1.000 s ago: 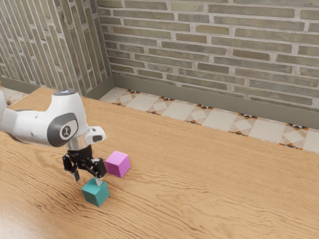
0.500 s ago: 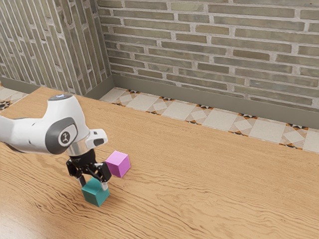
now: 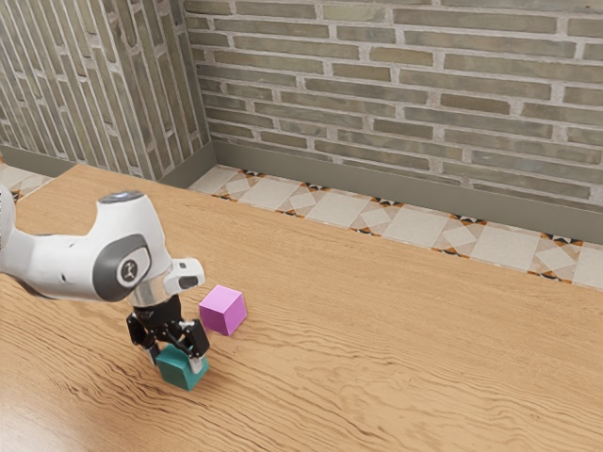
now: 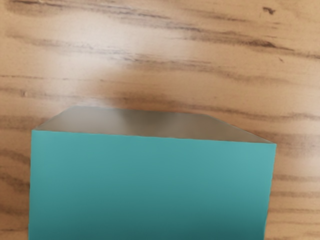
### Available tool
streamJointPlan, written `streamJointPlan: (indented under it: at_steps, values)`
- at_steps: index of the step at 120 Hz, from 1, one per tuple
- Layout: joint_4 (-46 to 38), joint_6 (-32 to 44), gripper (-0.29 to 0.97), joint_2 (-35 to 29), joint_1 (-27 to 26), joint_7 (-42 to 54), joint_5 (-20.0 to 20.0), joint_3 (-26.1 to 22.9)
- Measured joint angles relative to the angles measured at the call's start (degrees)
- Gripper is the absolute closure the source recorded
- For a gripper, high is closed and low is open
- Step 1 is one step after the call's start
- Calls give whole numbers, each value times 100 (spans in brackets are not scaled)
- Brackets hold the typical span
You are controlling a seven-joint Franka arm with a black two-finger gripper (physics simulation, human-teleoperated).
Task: Pick up the blue block with one arm, and put the blue block on the pink block with one arm
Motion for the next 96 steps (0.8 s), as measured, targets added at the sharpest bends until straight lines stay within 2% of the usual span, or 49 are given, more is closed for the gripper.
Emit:
streamJointPlan:
  at_steps: [52,76,96]
  values:
    - [80,163,1,254,7,73,12,-7]
    - [89,191,31,216,-70,29,19,-5]
    - [224,178,39,-269,-44,-73,162,-9]
